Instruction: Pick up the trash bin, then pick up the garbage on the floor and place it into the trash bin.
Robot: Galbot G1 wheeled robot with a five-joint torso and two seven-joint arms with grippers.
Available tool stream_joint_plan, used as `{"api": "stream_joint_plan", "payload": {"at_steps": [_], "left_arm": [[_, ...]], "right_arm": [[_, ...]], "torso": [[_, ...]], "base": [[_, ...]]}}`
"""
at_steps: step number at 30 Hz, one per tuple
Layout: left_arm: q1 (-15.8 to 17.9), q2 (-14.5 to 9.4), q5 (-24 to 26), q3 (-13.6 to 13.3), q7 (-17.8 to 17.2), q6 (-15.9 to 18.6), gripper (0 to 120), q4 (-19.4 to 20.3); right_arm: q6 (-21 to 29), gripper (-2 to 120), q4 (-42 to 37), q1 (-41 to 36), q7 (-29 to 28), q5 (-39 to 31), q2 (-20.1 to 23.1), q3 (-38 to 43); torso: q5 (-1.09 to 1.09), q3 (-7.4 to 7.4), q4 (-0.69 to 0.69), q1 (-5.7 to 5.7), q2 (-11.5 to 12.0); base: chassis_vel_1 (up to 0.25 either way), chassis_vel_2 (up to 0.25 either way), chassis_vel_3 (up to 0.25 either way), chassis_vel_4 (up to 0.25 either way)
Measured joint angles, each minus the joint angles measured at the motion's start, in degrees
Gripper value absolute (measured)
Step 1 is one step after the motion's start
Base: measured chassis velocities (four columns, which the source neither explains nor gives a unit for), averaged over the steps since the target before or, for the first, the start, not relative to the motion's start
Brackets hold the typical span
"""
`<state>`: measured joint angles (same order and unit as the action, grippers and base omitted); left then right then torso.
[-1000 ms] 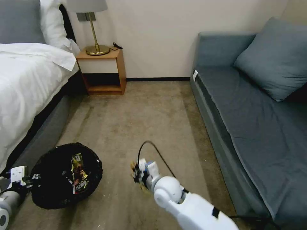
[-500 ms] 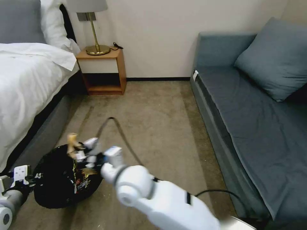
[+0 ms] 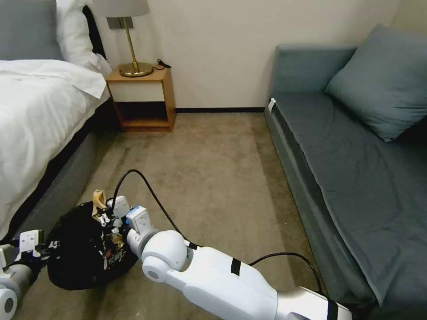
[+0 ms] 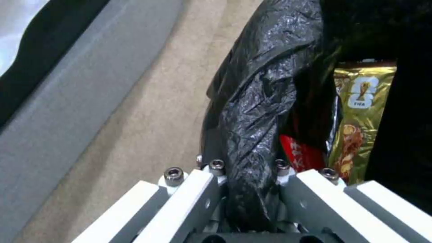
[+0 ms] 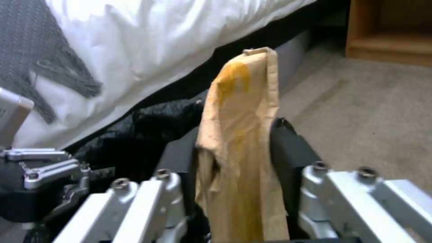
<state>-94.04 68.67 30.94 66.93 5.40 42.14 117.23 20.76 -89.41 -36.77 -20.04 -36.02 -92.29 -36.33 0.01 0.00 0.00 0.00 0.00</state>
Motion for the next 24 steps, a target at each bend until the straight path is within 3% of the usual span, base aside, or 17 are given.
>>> {"api": "stream_joint_plan", "payload": {"at_steps": [9,15,18,19,23,24], "left_arm": [[0.2,-0.1,0.3,0.2,0.0,0.0,3,0.0],[0.5,0.1,0.4,0.1,0.1,0.0,3,-0.1],[0.5,0.0,0.6,0.1,0.0,0.0,3,-0.1],[0.5,0.0,0.6,0.1,0.0,0.0,3,-0.1],[1.1,0.0,0.7,-0.8,0.0,0.0,3,0.0],[1.1,0.0,0.7,-0.8,0.0,0.0,3,0.0]], "right_arm": [[1.4,81,-1.9,-0.3,-0.6,0.7,0.1,-0.6],[0.5,95,-6.6,-1.1,-0.4,5.5,1.2,0.9],[-3.2,100,-15.3,-3.6,0.4,11.8,10.7,6.2],[-3.2,100,-15.3,-3.6,0.4,11.8,10.7,6.2],[-10.1,100,-23.5,-11.8,5.6,15.2,24.4,17.2],[-10.1,100,-23.5,-11.8,5.6,15.2,24.4,17.2]], "torso": [[-0.01,0.0,0.0,0.0,0.0],[-0.03,0.0,0.03,0.0,0.0],[-0.04,0.0,0.0,0.0,0.0],[-0.04,0.0,0.0,0.0,0.0],[-0.05,0.0,-0.02,0.0,0.0],[-0.05,0.0,-0.02,0.0,0.0]], "base": [[0.0,0.0,0.0,0.0],[0.0,0.0,0.0,0.0],[0.0,0.0,0.0,0.0],[0.0,0.0,0.0,0.0],[0.0,0.0,0.0,0.0],[0.0,0.0,0.0,0.0]]}}
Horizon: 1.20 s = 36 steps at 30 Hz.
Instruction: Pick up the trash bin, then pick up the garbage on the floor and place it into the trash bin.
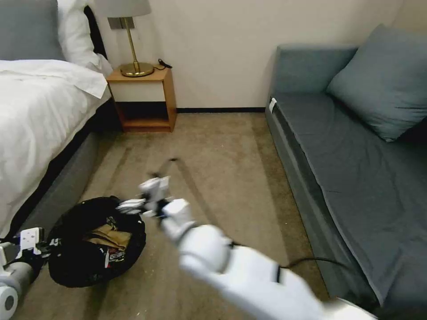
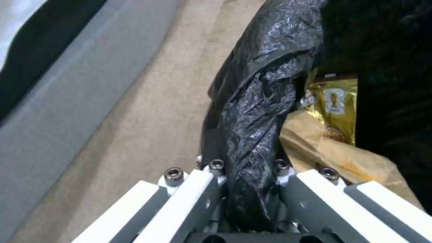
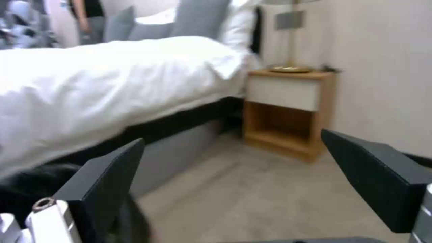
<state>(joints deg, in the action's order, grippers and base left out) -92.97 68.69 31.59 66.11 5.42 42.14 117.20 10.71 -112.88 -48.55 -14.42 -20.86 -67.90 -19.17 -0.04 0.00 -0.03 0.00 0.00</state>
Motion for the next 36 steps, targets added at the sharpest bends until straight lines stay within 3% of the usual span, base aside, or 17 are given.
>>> {"api": "stream_joint_plan", "payload": {"at_steps": [2,3,6,10,12,16,21,28,32,36], "left_arm": [[0.2,0.0,0.0,-0.5,0.0,0.0,3,0.2],[0.2,0.0,0.0,-0.5,0.0,0.0,3,0.2],[0.6,0.0,0.0,-1.3,-0.1,0.0,3,0.4],[0.7,0.2,0.0,-1.5,-0.1,0.0,3,0.8],[0.4,0.4,0.0,-1.5,-0.1,0.0,3,1.2],[0.1,0.6,0.2,-1.6,-0.1,0.0,3,1.3],[0.5,0.5,0.7,-1.8,-0.4,0.0,3,1.4],[0.7,0.8,2.5,-2.4,-1.6,0.0,3,1.5],[1.7,1.2,7.2,-2.9,-3.7,0.0,3,0.5],[4.2,1.4,14.8,-4.1,-8.2,0.0,3,-4.4]], "right_arm": [[-2.7,100,-1.8,-5.5,2.8,2.0,3.3,5.7],[-2.7,100,-1.8,-5.5,2.8,2.0,3.3,5.7],[-6.7,100,-3.9,-14.7,5.9,5.1,5.1,16.9],[-9.7,100,-5.9,-22.6,8.4,6.2,4.6,25.1],[-12.9,100,-7.7,-30.2,9.9,7.2,2.8,32.7],[-16.3,100,-9.3,-37.9,12.0,5.9,-0.3,40.4],[-19.9,100,-9.5,-45.7,13.1,4.8,-2.8,45.5],[-20.4,100,-9.2,-46.1,13.1,5.0,-3.1,45.6],[-20.4,100,-9.1,-45.9,13.1,5.0,-3.1,45.4],[-20.3,100,-9.1,-45.7,13.1,5.0,-3.0,45.1]], "torso": [[0.01,0.0,0.0,0.0,0.0],[0.01,0.0,0.0,0.0,0.0],[0.02,0.0,0.03,0.0,0.0],[0.01,0.0,0.02,0.0,0.0],[0.02,-0.01,0.01,0.01,0.0],[0.03,0.0,0.03,0.01,0.0],[0.04,-0.01,0.0,0.0,0.0],[0.03,0.0,0.04,0.0,0.0],[0.04,0.0,0.04,0.0,0.0],[0.05,0.0,0.02,0.0,0.0]], "base": [[0.0,0.0,0.0,0.0],[0.0,0.0,0.0,0.0],[0.0,0.0,0.0,0.0],[0.0,0.0,0.0,0.0],[0.0,0.0,0.0,0.0],[0.0,0.0,0.0,0.0],[0.0,0.0,0.0,0.0],[0.0,0.0,0.0,0.0],[0.0,0.0,0.0,0.0],[0.0,0.0,0.0,0.0]]}}
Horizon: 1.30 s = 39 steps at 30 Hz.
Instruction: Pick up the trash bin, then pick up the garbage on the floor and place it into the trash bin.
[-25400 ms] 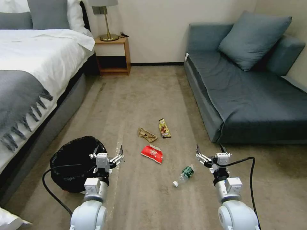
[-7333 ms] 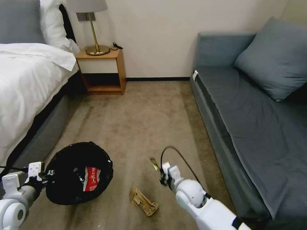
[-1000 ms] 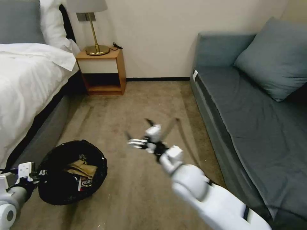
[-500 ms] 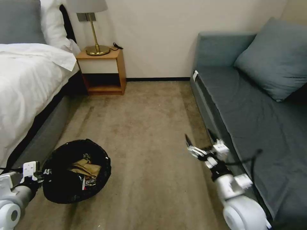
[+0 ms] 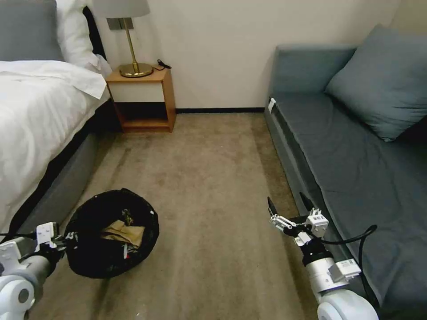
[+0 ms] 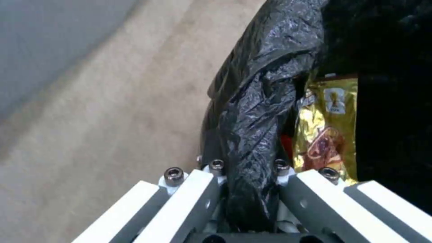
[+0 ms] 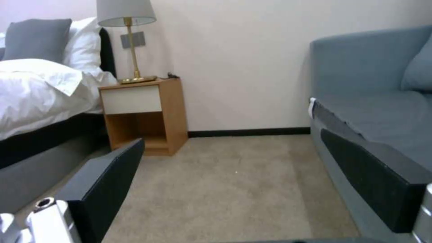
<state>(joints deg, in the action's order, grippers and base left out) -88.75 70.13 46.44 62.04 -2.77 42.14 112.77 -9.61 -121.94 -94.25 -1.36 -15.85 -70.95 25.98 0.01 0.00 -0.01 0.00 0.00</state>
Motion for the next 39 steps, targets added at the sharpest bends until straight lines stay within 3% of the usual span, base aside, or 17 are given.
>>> {"api": "stream_joint_plan", "payload": {"at_steps": [10,15,18,22,26,31,36,37,39], "left_arm": [[2.4,-1.7,3.8,1.9,-2.6,0.0,3,-10.7],[2.8,-1.9,3.9,2.0,-3.2,0.0,3,-12.8],[2.8,-1.8,3.9,1.9,-3.3,0.0,5,-12.8],[2.5,-1.6,3.6,1.9,-3.2,0.0,23,-11.5],[2.1,-1.6,3.3,2.5,-3.2,0.0,31,-10.5],[0.4,-2.1,2.0,5.1,-2.4,0.0,54,-6.3],[-1.1,-1.8,0.3,5.7,-0.7,-1.1,66,-3.0],[-2.6,-1.3,-1.1,4.6,0.9,-5.1,73,-1.3],[-6.4,0.7,-6.7,1.9,5.7,-17.1,84,1.8]], "right_arm": [[0.2,100,0.1,0.2,-0.1,0.0,0.0,-0.2],[0.2,100,0.1,0.3,-0.1,0.0,0.0,-0.3],[0.2,100,0.1,0.3,-0.1,0.0,0.1,-0.3],[0.3,100,0.1,0.3,-0.1,0.0,0.1,-0.3],[0.3,100,0.1,0.3,-0.2,-0.1,0.1,-0.3],[0.3,100,0.1,0.3,-0.2,-0.1,0.1,-0.4],[0.3,100,0.1,0.4,-0.2,-0.1,0.1,-0.4],[0.3,100,0.1,0.4,-0.2,-0.1,0.1,-0.4],[0.3,100,0.1,0.4,-0.2,-0.1,0.1,-0.4]], "torso": [[0.0,0.0,0.01,0.0,0.0],[-0.02,0.0,0.01,0.0,0.0],[-0.03,0.0,0.02,0.0,0.0],[0.01,0.0,0.0,0.0,0.0],[0.0,0.0,0.0,0.0,0.0],[0.0,0.0,0.01,0.0,0.0],[-0.02,0.0,0.0,0.0,0.0],[-0.02,0.0,0.01,0.0,0.0],[0.01,0.0,0.01,0.0,0.0]], "base": [[0.0,0.0,0.0,0.0],[0.0,0.0,0.0,0.0],[0.0,0.0,0.0,0.0],[0.0,0.0,0.0,0.0],[0.0,0.0,0.0,0.0],[0.0,0.0,0.0,0.0],[0.0,0.0,0.0,0.0],[0.0,0.0,0.0,0.0],[0.0,0.0,0.0,0.0]]}}
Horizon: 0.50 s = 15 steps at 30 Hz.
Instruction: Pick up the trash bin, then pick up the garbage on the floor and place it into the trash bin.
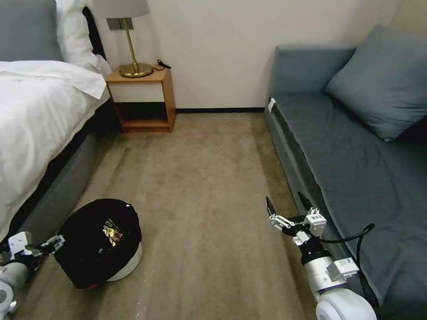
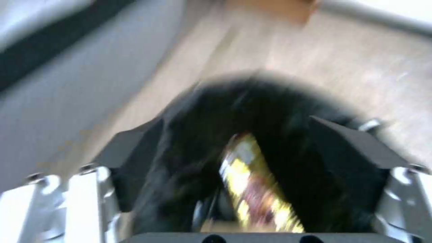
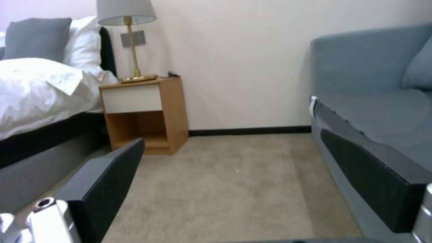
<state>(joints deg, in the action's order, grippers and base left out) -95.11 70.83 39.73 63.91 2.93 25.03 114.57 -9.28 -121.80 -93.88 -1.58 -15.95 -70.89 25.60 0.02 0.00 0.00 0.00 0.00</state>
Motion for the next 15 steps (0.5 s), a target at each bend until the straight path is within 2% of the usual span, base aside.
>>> {"api": "stream_joint_plan", "payload": {"at_steps": [1,2,4,5,6,7,9,10,12,14,15], "left_arm": [[0.0,0.0,0.0,0.0,0.0,0.0,84,0.0],[-1.3,1.5,-2.7,-0.9,2.4,-6.4,89,1.8],[-2.5,4.1,-5.1,-2.3,4.2,-13.5,97,5.3],[-2.5,4.1,-5.1,-2.3,4.2,-13.5,97,5.3],[-3.2,5.4,-6.1,-3.0,4.8,-16.1,98,6.9],[-4.1,7.0,-8.9,-4.2,5.4,-19.7,99,8.7],[-5.6,8.6,-13.3,-7.8,5.8,-24.7,99,10.6],[-5.6,8.6,-13.3,-7.8,5.8,-24.7,99,10.6],[-7.7,9.2,-17.7,-12.7,5.5,-28.7,99,12.2],[-9.3,9.4,-21.0,-16.4,4.4,-31.0,99,13.1],[-9.3,9.4,-21.0,-16.4,4.4,-31.0,99,13.1]], "right_arm": [[0.0,100,0.0,0.0,0.0,0.0,0.0,0.0],[0.0,100,0.0,0.0,0.0,0.0,0.0,0.0],[0.0,100,0.0,0.0,0.0,0.0,0.0,0.0],[0.0,100,0.0,0.0,0.0,0.0,0.0,0.0],[0.0,100,0.0,0.0,0.0,0.0,0.0,0.0],[0.0,100,0.0,0.0,0.0,0.0,0.0,0.0],[0.0,100,0.0,0.0,0.0,0.0,0.0,0.0],[0.0,100,0.0,0.0,0.0,0.0,0.0,0.0],[0.0,100,0.0,0.0,0.0,0.0,0.0,0.0],[0.0,100,0.0,0.0,0.0,0.0,0.0,0.0],[0.0,100,0.0,0.0,0.0,0.0,0.0,0.0]], "torso": [[0.0,0.0,0.0,0.0,0.0],[-0.03,0.0,0.01,0.0,0.0],[-0.02,0.0,0.0,0.0,0.0],[-0.02,0.0,0.0,0.0,0.0],[-0.03,0.0,-0.01,0.0,0.0],[-0.04,0.0,0.0,0.0,0.0],[-0.04,0.0,0.01,0.0,0.0],[-0.04,0.0,0.01,0.0,0.0],[-0.03,-0.01,0.0,0.0,0.0],[-0.03,0.0,0.0,0.0,0.0],[-0.03,0.0,0.0,0.0,0.0]], "base": [[0.0,0.0,0.0,0.0],[0.0,0.0,0.0,0.0],[0.0,0.0,0.0,0.0],[0.0,0.0,0.0,0.0],[0.0,0.0,0.0,0.0],[0.0,0.0,0.0,0.0],[0.0,0.0,0.0,0.0],[0.0,0.0,0.0,0.0],[0.0,0.0,0.0,0.0],[0.0,0.0,0.0,0.0],[0.0,0.0,0.0,0.0]]}}
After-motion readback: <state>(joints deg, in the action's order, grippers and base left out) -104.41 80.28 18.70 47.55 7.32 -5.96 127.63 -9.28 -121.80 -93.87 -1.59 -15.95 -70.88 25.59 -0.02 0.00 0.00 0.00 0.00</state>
